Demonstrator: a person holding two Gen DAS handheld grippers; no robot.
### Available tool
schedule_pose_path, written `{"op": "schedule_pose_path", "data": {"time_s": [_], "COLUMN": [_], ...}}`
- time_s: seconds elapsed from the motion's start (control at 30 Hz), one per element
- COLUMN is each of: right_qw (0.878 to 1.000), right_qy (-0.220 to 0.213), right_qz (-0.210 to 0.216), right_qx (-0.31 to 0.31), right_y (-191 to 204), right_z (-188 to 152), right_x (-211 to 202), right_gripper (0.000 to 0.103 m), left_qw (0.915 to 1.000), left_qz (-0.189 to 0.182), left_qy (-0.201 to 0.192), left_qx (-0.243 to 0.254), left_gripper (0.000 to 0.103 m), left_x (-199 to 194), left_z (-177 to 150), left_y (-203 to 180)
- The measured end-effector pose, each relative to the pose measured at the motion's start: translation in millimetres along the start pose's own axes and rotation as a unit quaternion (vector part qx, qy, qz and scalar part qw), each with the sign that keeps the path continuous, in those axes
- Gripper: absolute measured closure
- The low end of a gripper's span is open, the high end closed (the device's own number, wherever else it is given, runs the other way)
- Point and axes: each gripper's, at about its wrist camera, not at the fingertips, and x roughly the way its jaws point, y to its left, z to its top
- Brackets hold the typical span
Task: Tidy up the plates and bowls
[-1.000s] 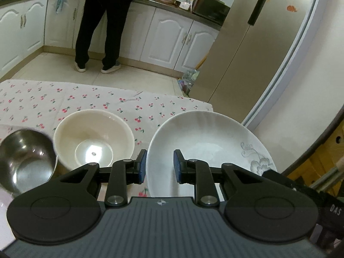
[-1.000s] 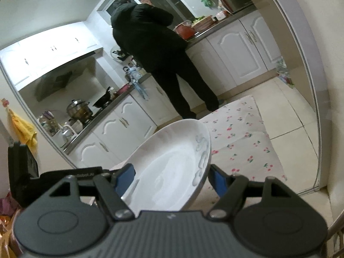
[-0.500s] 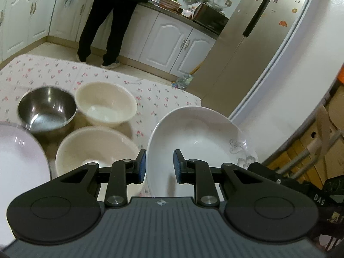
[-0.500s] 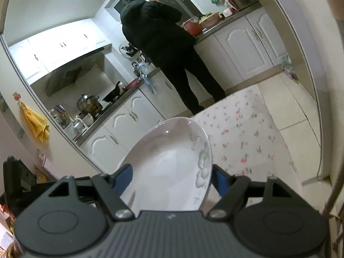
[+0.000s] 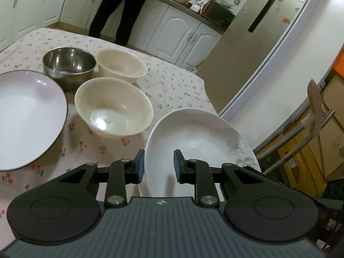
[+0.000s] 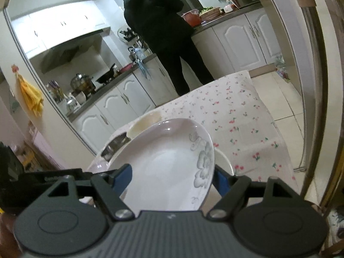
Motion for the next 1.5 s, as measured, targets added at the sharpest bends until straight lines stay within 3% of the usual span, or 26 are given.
{"op": "schedule_pose_path", "data": {"time_s": [0.47,0.57,0.7,0.73,0.77,0.8,1.13,1.3,1.5], "right_qw": [0.997,0.996,0.996,0.996,0.995,0.995,0.994,0.991,0.987], "right_qy": [0.007,0.005,-0.009,-0.014,-0.020,-0.028,-0.076,-0.088,-0.092], "right_qz": [-0.043,-0.055,-0.060,-0.060,-0.065,-0.075,-0.062,-0.061,-0.076], "right_qx": [-0.058,-0.070,-0.071,-0.071,-0.069,-0.066,0.049,0.077,0.106], "right_y": [11.5,13.0,13.6,13.4,13.6,13.2,-22.3,-35.8,-47.8], "right_z": [-20.2,-22.4,-23.7,-24.0,-24.6,-25.7,-52.7,-65.3,-71.4], "right_x": [5.6,5.8,-1.2,-4.1,-7.1,-10.4,-44.3,-59.3,-72.9], "right_gripper": [0.023,0.023,0.018,0.011,0.002,0.001,0.001,0.001,0.001], "left_qw": [0.9997,0.9995,0.9987,0.9983,0.9979,0.9975,0.9943,0.9944,0.9941], "left_qz": [0.021,0.028,0.036,0.041,0.044,0.046,0.073,0.078,0.086], "left_qy": [0.004,-0.012,-0.035,-0.041,-0.046,-0.050,-0.063,-0.062,-0.063], "left_qx": [-0.008,0.000,0.006,0.011,0.015,0.017,0.044,0.035,0.022], "left_gripper": [0.078,0.078,0.074,0.073,0.069,0.062,0.031,0.005,0.004], "left_x": [1.7,-6.3,-21.1,-25.5,-30.7,-36.6,-87.8,-114.7,-143.8], "left_z": [-16.6,-22.1,-24.2,-24.5,-25.6,-26.9,-53.9,-68.5,-79.9], "left_y": [5.2,3.8,3.3,2.9,3.3,3.4,2.9,16.0,38.9]}}
